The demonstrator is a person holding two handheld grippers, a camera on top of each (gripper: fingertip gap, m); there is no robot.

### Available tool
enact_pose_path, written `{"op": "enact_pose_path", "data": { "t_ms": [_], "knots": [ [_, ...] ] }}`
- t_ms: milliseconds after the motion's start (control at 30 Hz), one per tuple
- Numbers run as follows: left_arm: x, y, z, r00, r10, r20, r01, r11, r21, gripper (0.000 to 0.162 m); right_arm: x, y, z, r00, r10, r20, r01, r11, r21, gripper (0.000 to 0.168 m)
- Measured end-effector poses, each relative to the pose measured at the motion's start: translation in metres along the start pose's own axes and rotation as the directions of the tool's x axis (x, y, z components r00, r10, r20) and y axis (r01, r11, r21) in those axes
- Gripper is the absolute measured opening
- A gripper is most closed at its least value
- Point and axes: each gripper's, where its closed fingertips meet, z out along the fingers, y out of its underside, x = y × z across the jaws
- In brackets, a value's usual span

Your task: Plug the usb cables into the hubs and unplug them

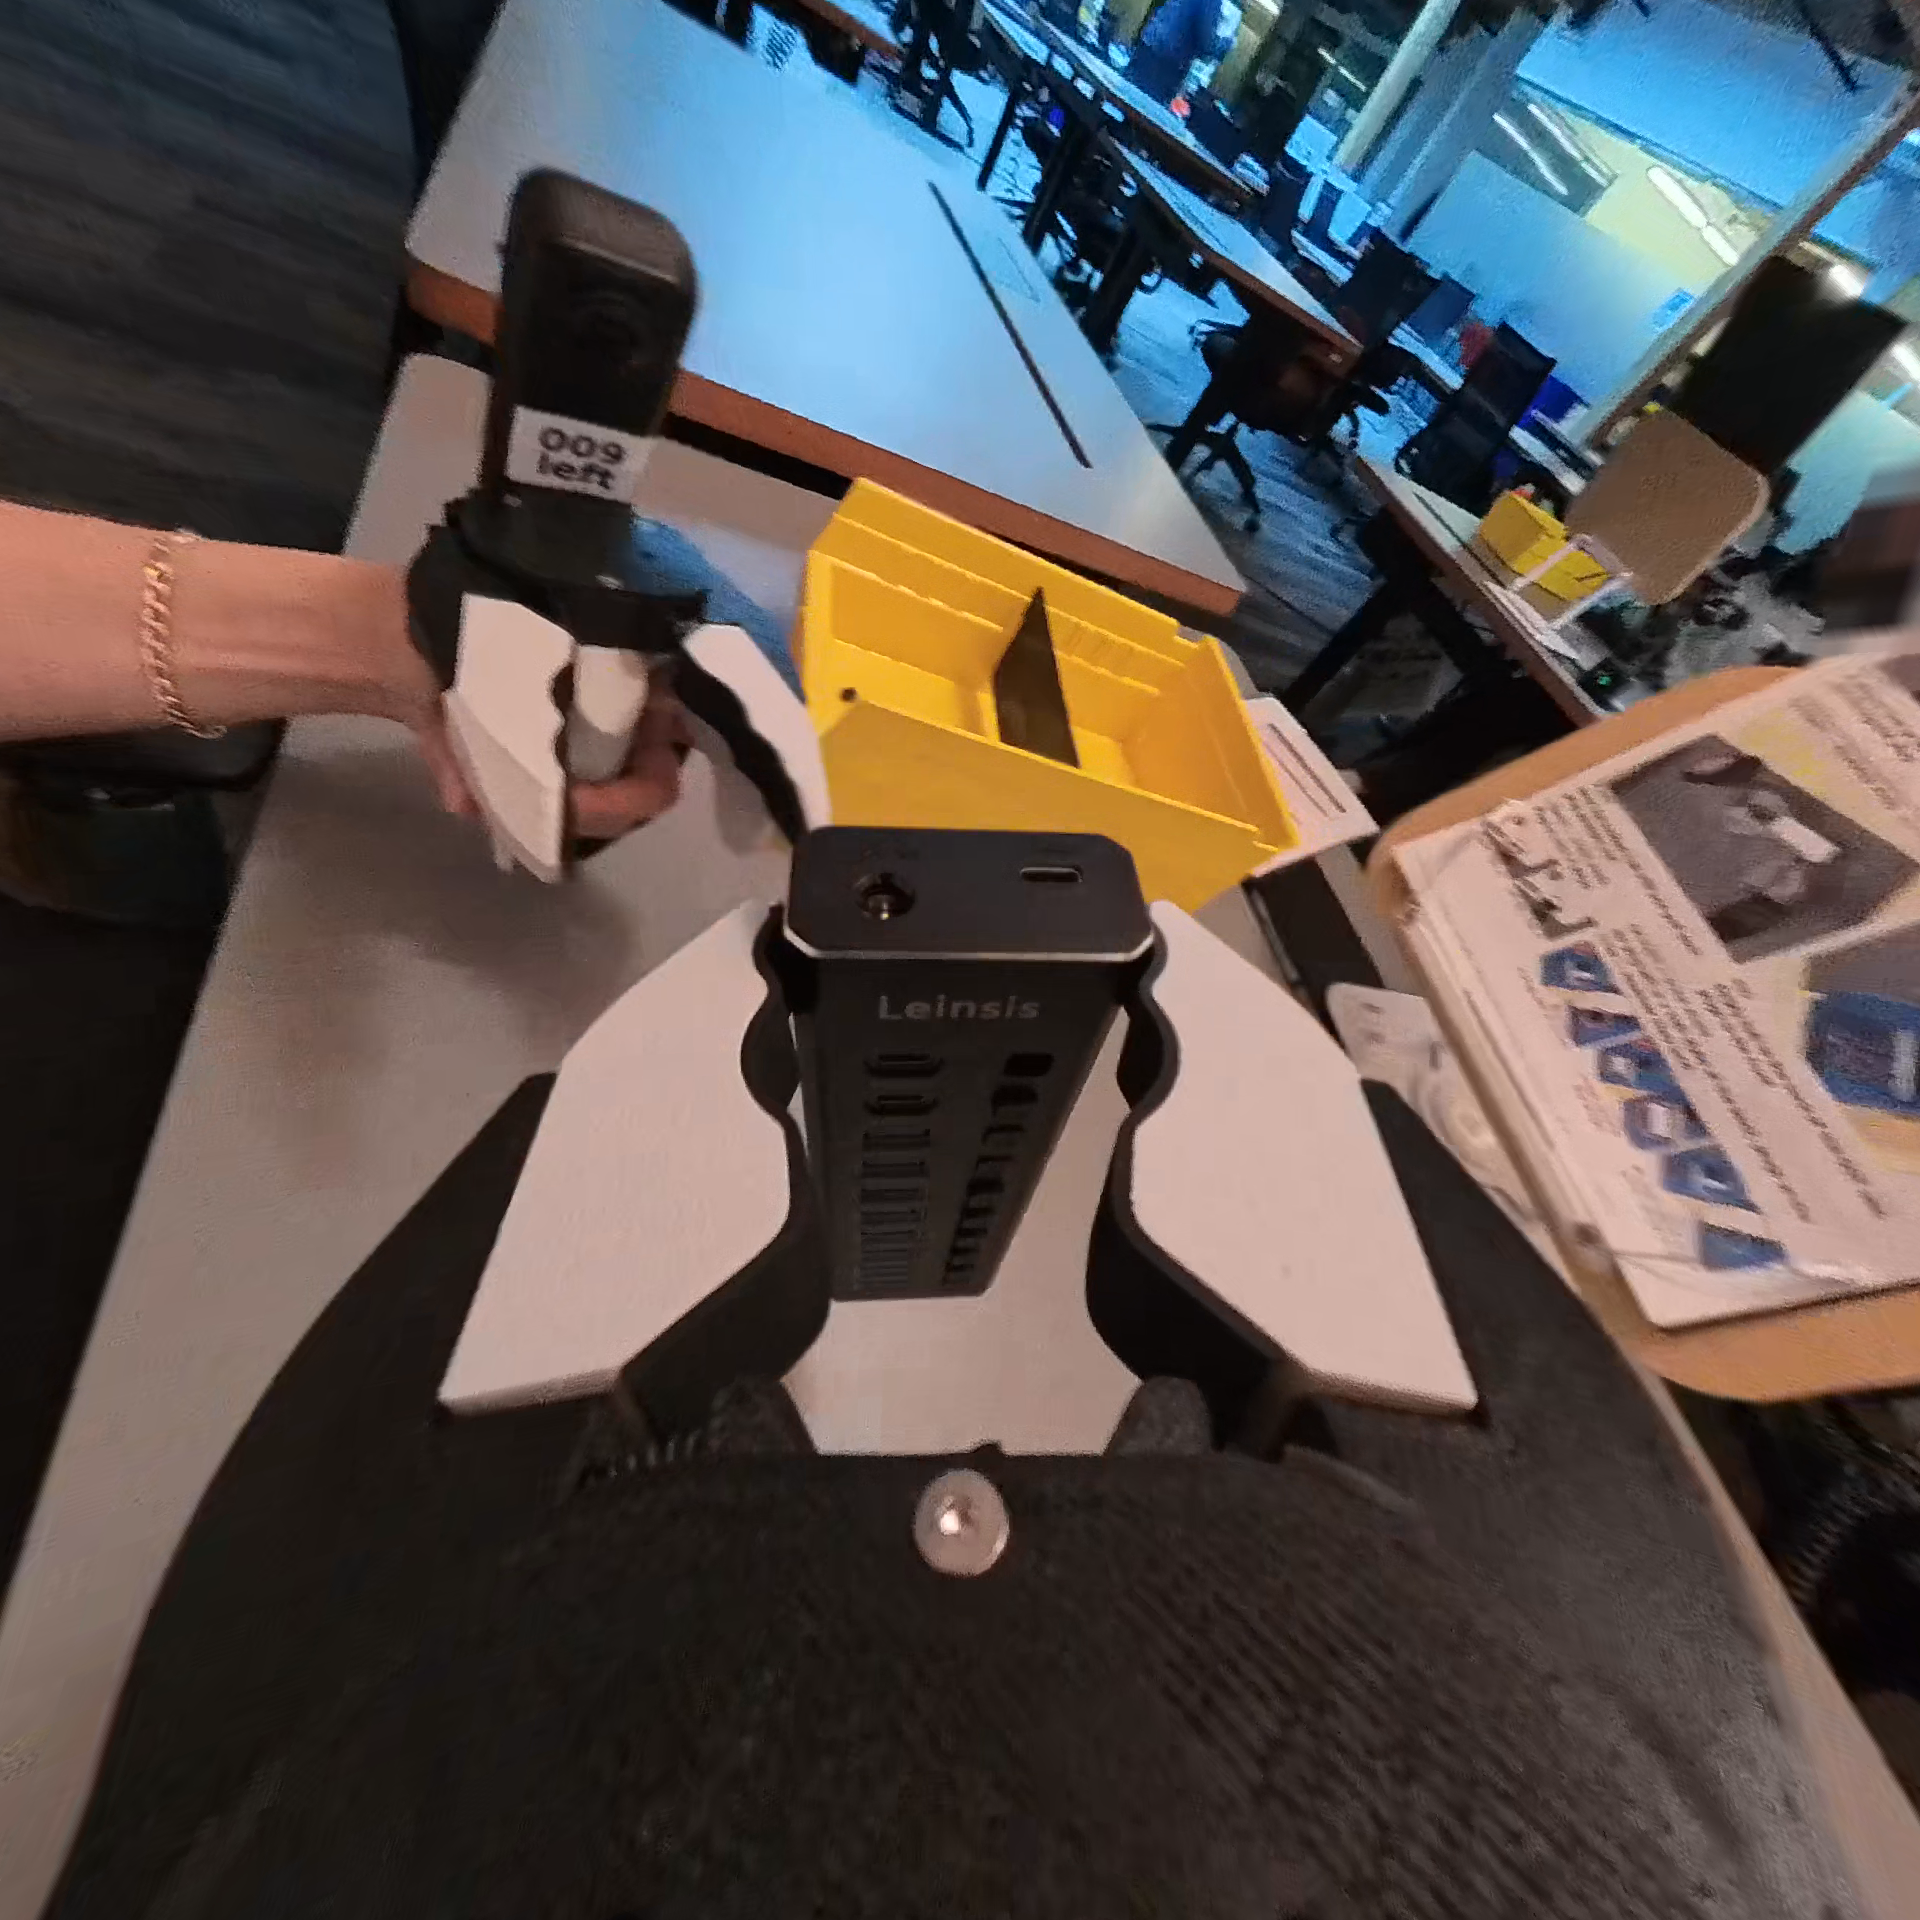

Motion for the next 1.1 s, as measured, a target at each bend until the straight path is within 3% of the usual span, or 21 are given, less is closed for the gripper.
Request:
{"op": "enact_pose_path", "data": {
  "t_ms": [133,267,367,467,633,833,933,1100],
  "knots": [
    [0.001,0.011,0.002,1.0,-0.022,-0.015,0.022,0.999,-0.031,0.061,0.092,0.017,-0.051,0.974,-0.077,-0.214,0.049,0.99,-0.134,0.062],
    [-0.001,0.026,0.006,0.998,-0.051,-0.025,0.05,0.997,-0.059,0.057,0.206,0.043,-0.126,0.869,-0.219,-0.443,0.059,0.936,-0.346,0.062],
    [-0.005,0.036,0.009,0.996,-0.09,-0.027,0.088,0.994,-0.064,0.055,0.279,0.082,-0.173,0.8,-0.274,-0.534,-0.017,0.879,-0.477,0.062],
    [-0.006,0.042,0.012,0.991,-0.131,-0.039,0.129,0.99,-0.056,0.053,0.323,0.132,-0.195,0.797,-0.215,-0.565,-0.119,0.861,-0.495,0.062],
    [0.0,0.052,0.023,0.986,-0.155,-0.064,0.149,0.984,-0.095,0.052,0.349,0.222,-0.186,0.842,-0.134,-0.523,-0.23,0.787,-0.572,0.062],
    [0.007,0.059,0.028,0.99,-0.121,-0.071,0.109,0.982,-0.157,0.052,0.33,0.326,-0.164,0.946,-0.052,-0.32,-0.234,0.572,-0.786,0.062],
    [0.007,0.06,0.028,0.989,-0.128,-0.071,0.115,0.98,-0.162,0.051,0.316,0.356,-0.159,0.976,-0.015,-0.219,-0.186,0.47,-0.863,0.063],
    [0.0,0.062,0.03,0.988,-0.14,-0.061,0.128,0.977,-0.173,0.051,0.316,0.364,-0.143,0.981,-0.04,-0.19,-0.153,0.442,-0.884,0.063]
  ]
}}
